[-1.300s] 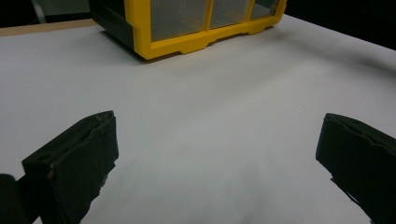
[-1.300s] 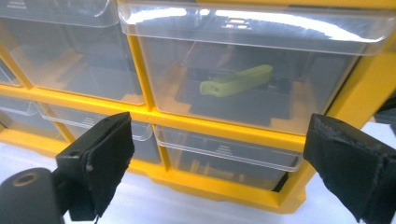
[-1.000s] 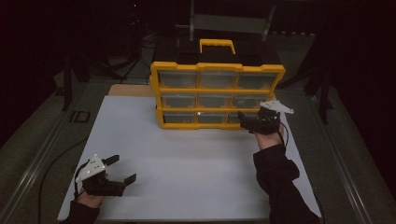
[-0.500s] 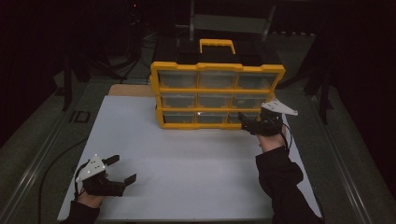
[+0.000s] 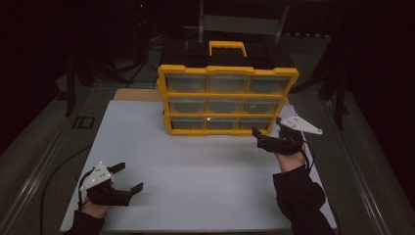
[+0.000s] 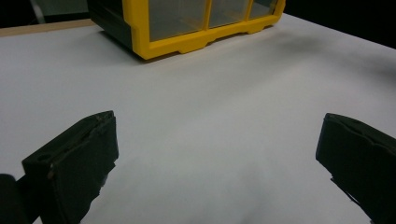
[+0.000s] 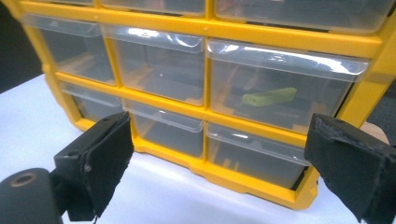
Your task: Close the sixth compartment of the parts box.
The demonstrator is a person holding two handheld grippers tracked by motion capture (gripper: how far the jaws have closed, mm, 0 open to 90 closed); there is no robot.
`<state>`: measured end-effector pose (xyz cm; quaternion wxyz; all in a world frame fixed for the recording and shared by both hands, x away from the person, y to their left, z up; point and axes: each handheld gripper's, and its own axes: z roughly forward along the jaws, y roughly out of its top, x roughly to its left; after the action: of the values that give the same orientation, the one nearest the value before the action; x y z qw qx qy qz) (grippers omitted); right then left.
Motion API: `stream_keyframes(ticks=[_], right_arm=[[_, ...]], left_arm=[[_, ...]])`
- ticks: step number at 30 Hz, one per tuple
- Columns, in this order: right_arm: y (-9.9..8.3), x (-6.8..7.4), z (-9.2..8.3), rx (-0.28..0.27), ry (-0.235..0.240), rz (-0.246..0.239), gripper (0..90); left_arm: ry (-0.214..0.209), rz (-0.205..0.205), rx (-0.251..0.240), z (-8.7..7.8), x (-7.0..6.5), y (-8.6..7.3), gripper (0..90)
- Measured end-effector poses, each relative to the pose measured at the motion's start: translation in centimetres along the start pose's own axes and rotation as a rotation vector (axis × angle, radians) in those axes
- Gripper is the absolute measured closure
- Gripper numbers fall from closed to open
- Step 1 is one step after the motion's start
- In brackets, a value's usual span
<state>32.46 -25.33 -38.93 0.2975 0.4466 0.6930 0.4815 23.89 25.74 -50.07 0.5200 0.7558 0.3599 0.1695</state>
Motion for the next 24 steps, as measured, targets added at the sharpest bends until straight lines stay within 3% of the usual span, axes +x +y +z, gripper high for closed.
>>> stream_keyframes(ticks=[11,19,22,24], right_arm=[[-2.2,0.7,-1.6,-0.023,0.067,-0.010,7.7],[-4.3,0.5,-2.1,0.007,0.093,-0.015,7.8],[-5.2,0.3,-2.2,0.012,0.126,-0.001,7.8],[-5.7,0.3,-2.2,0.027,0.127,-0.024,7.8]], left_arm=[[-0.001,0.002,0.000,0.0,0.0,0.0,0.0],[-0.002,0.002,0.000,0.0,0.0,0.0,0.0],[-0.002,0.002,0.001,0.0,0.0,0.0,0.0],[-0.002,0.002,0.001,0.0,0.0,0.0,0.0]])
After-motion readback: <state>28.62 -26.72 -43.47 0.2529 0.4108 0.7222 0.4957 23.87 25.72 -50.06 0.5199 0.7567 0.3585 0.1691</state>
